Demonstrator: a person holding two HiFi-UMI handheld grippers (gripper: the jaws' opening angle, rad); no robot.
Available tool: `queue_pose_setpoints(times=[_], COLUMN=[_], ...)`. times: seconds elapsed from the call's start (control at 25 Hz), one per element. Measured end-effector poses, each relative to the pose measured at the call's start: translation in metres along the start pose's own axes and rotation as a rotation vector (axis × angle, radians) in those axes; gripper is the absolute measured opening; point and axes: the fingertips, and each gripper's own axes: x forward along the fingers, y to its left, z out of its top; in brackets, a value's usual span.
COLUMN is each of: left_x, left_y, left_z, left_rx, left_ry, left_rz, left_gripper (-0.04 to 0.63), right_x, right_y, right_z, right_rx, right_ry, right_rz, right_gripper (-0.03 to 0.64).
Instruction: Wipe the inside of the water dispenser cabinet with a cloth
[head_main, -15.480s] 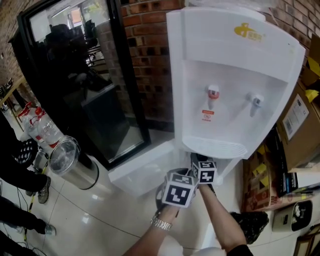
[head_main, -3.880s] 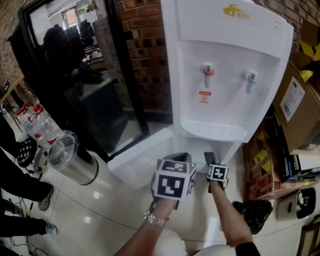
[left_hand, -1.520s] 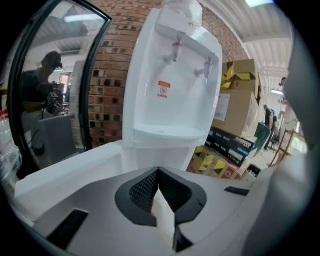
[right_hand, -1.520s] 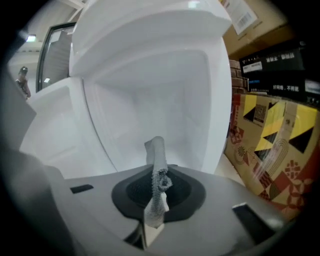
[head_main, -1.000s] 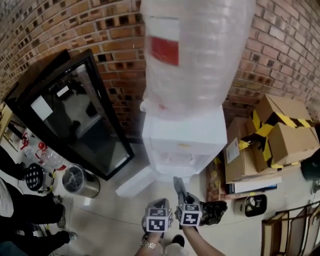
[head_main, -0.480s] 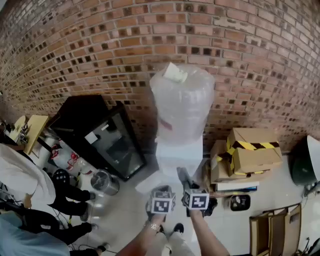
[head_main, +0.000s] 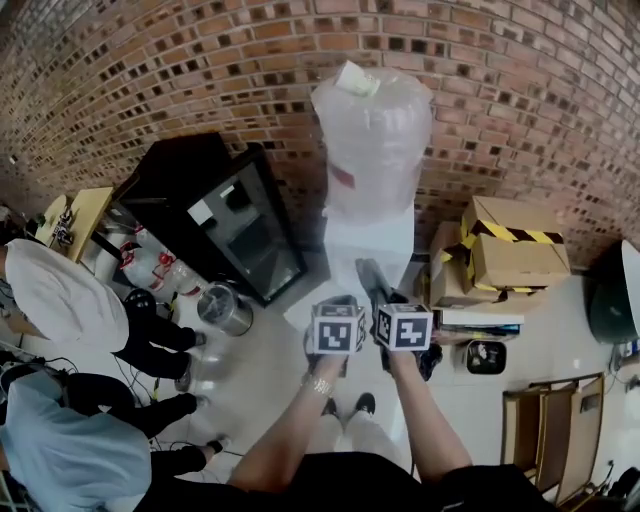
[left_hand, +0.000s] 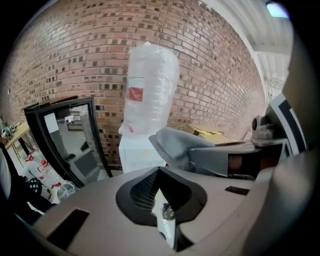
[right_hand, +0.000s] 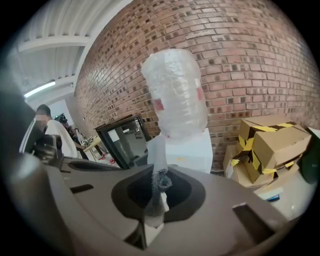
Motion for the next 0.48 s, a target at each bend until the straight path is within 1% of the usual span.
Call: queue_pose_setpoints(times=[0.16, 0.32, 0.48], left_x=[-0.019, -0.048, -0.083], left_y=[-0.013, -0.018, -0.027], left_z=[0.001, -0.002, -0.014], left_rx=[-0.01, 0.027, 0.077], left_ry=[-0.005, -0.028, -0.035], left_rz=[-0.053, -0.087, -0.116], left_gripper=[0.0, 0.002, 0.002], right_x=[-0.022, -0.051, -0.079], right_y=[0.013, 0.028, 0.038], right_z=[-0.004, -0.013, -0.033], right_rx=[-0.002, 0.032, 0.059], right_ry=[-0.013, -0.047, -0.072], right_rz=[-0.004, -0.033, -0.076], right_gripper=[0.023, 0.024, 0.025])
